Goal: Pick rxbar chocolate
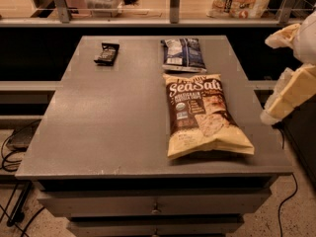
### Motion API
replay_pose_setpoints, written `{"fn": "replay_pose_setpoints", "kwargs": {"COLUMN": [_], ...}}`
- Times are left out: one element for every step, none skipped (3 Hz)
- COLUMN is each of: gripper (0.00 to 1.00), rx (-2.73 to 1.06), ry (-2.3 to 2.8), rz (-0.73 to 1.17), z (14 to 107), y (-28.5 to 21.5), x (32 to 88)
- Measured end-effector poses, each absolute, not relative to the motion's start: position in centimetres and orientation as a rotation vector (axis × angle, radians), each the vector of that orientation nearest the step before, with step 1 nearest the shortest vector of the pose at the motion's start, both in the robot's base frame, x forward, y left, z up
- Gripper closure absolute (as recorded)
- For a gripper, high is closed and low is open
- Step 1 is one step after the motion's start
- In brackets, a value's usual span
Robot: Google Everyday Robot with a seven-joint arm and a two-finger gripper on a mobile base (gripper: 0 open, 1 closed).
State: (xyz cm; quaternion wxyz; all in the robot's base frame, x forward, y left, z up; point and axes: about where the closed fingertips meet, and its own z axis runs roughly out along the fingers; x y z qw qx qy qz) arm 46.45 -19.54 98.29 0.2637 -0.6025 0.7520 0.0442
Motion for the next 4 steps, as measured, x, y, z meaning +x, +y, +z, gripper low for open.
{"fn": "replay_pose_setpoints", "kwargs": {"gripper": [0.00,0.00,0.00,0.00], "rx": [-1.589,-1.574,-1.563,-1.563], "ry": [1.925,1.856,1.825,1.825], "rz": [0.175,0.159,0.119,0.119], "z": [99.0,99.8,99.8,99.8], "y": [-17.0,-13.8,-10.5,-10.5], "x": [48.5,50.9,54.5,54.5]}}
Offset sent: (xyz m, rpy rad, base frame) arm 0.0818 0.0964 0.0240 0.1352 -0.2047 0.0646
